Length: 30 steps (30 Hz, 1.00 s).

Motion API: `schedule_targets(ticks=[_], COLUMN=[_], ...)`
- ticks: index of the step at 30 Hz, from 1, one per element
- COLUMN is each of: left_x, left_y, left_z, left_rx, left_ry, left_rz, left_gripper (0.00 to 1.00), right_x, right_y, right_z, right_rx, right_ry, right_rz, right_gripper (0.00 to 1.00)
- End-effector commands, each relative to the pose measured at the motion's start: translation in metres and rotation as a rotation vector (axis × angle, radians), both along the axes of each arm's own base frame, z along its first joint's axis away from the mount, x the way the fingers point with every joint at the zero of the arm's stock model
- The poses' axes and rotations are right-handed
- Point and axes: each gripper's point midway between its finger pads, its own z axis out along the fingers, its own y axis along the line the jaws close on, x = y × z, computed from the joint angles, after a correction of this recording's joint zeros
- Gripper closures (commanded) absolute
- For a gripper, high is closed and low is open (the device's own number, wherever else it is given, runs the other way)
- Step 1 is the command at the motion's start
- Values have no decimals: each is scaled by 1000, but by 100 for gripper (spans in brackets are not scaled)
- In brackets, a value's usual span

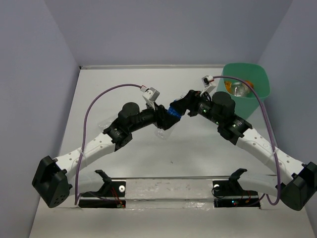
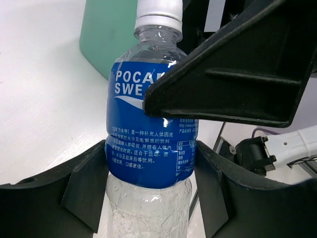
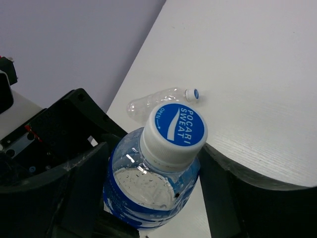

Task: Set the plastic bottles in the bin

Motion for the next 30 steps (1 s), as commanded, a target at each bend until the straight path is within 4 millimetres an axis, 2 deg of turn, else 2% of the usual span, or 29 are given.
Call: schedule_targets(ticks=[1,2,3,5,6,8,13,14,15,16,17,18,19,20,21,22,23,26,27,28,30], left_x=[-9,-10,-8,-10,-10,-11,-10,-11,-11,-9,-12,-14,-14,-17,-19,-18,-21,-20,-16,-17,-14], left_y=[0,1,3,5,6,11,26,31,39,41,49,55,59,71,77,85,95,121,132,140,151], left_z=[46,48,47,52,53,58,60,64,62,57,60,51,59,59,53,57,62,63,56,57,51], left_rx=[-102,-107,-108,-119,-122,-128,-84,-80,-52,-31,-21,16,2,22,50,52,54,99,139,144,166], left_ry=[-94,-97,-89,-97,-97,-105,-112,-118,-113,-95,-107,-85,-104,-101,-83,-90,-104,-103,-95,-99,-96], left_rz=[-25,-23,-11,-5,1,19,76,95,124,140,158,172,189,222,236,275,298,399,453,482,535], left_gripper=[35,32,22,14,8,1,1,1,1,1,1,1,1,1,1,1,1,1,1,1,1], right_x=[-5,-5,-7,-7,-9,-7,9,17,23,20,27,28,29,31,31,31,32,37,38,42,45], right_y=[7,6,5,1,-2,-10,-39,-54,-71,-72,-91,-101,-111,-130,-139,-147,-166,-200,-217,-234,-257], right_z=[38,40,45,50,56,65,81,82,91,97,95,101,105,119,126,133,148,161,177,178,184], right_rx=[98,104,116,124,132,136,124,118,123,131,112,109,99,78,67,53,21,-51,-89,-120,-179], right_ry=[-65,-67,-73,-82,-96,-116,-146,-146,-164,-177,-168,-181,-194,-224,-243,-256,-288,-305,-346,-339,-353], right_rz=[25,24,20,5,0,-27,-117,-152,-183,-183,-229,-253,-279,-330,-356,-381,-445,-580,-641,-724,-814], right_gripper=[35,42,52,62,65,67,72,73,73,73,74,74,74,74,74,74,74,74,74,74,75])
